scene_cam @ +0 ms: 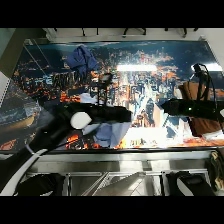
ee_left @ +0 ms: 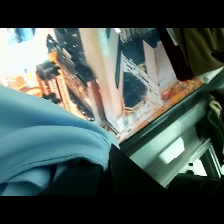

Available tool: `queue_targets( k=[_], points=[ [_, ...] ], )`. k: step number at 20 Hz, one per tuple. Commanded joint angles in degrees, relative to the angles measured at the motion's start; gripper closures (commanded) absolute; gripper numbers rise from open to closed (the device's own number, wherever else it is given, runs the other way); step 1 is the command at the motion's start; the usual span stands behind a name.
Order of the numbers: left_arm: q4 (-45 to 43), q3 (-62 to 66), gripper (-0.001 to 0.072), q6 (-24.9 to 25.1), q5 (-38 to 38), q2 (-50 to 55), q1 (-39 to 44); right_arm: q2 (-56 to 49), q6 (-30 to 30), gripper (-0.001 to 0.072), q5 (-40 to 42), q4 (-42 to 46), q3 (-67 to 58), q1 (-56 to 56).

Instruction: Fold the shirts.

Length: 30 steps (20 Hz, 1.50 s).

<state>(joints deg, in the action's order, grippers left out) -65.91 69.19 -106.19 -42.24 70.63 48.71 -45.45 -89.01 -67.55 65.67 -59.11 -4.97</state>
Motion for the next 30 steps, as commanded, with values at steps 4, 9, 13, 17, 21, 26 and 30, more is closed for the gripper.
queue_targets(
  k=[4,9,13,17,21,26,30],
  points=[
    [-0.6,9.0,0.0014,-1.6,-9.8,12.2,8.8,0.9,-4.5,0.0686,-0.4,3.8,0.0,3.7],
    [-11.6,5.9,0.0014,6.1,-26.4,-0.5,1.4,0.9,-4.4,0.0686,-4.2,4.0,0.0,6.4],
    [-7.0,-10.8,0.0240,12.5,-24.9,-14.3,-16.6,0.8,-4.4,0.0686,-4.0,3.5,0.2,6.3],
    [22.6,-24.7,0.0151,32.4,-24.7,-12.9,-42.5,0.8,-4.5,0.0686,-3.9,2.9,1.9,6.3],
    [34.0,-29.3,0.0151,44.5,-27.2,-3.2,-55.3,0.8,-4.5,0.0686,-3.9,-0.4,4.8,6.3],
    [36.0,-30.0,0.0151,51.6,-29.5,7.5,-55.8,0.8,-4.5,0.0687,-3.9,-2.1,6.1,6.3],
    [36.1,-29.0,0.0151,53.3,-27.0,12.7,-50.2,0.8,-4.5,0.0687,-3.9,-4.9,6.2,6.3]
  ],
)
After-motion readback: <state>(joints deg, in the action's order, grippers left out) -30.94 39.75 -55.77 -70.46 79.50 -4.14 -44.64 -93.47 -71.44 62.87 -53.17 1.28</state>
